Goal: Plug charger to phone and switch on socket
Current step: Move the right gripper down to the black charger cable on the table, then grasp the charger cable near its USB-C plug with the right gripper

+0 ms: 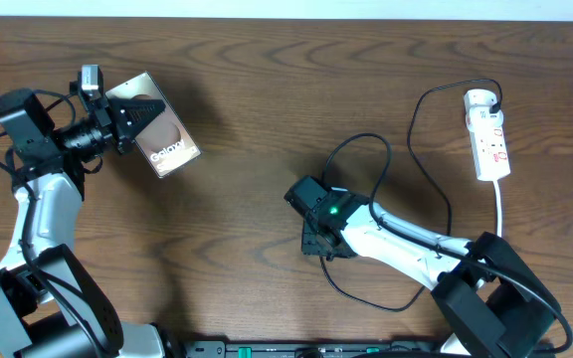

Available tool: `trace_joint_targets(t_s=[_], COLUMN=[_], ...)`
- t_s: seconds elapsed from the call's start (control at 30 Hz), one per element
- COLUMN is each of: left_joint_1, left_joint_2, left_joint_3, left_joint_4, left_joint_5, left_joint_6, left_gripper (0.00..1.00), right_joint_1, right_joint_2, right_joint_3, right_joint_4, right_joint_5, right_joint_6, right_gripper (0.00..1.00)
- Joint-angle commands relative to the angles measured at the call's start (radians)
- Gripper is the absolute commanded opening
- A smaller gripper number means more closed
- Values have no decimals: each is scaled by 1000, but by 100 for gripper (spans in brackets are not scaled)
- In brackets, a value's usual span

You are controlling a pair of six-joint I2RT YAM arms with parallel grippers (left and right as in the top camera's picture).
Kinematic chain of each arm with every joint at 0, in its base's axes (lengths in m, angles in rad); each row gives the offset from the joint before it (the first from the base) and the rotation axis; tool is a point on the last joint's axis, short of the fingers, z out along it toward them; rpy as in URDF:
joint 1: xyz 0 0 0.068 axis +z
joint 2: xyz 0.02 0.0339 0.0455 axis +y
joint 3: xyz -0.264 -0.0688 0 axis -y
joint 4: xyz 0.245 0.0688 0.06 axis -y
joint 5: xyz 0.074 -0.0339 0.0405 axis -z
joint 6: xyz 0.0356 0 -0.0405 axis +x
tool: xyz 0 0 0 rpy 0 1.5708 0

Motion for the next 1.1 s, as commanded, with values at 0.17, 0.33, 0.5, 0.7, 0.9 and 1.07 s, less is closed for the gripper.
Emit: trace_joint_targets(t_s=[0.17, 0.33, 0.5, 0.7, 0.9, 1.07], left_joint_1=[-4, -4, -4, -4, -4, -4], left_joint_2=[-4, -4, -4, -4, -4, -4], left_joint_3=[-5, -5, -5, -5, -5, -5], left_joint_4=[6, 6, 6, 6, 6, 6], left_joint_5=[44, 44, 44, 44, 44, 44], left_joint_6=[25, 25, 25, 25, 25, 25], left_gripper=[7, 7, 7, 8, 7, 7], right_joint_1=[3, 6, 6, 15, 22, 23], right_joint_2=[31, 31, 31, 31, 31, 31], right_joint_3=[-10, -10, -10, -10, -10, -10], right_joint_4=[3, 2, -2, -2, -2, -1], right_joint_5=[-24, -39, -45, -46, -46, -46], right_joint_6=[-3, -3, -6, -6, -5, -5], right_gripper=[37, 30, 23, 14, 14, 1])
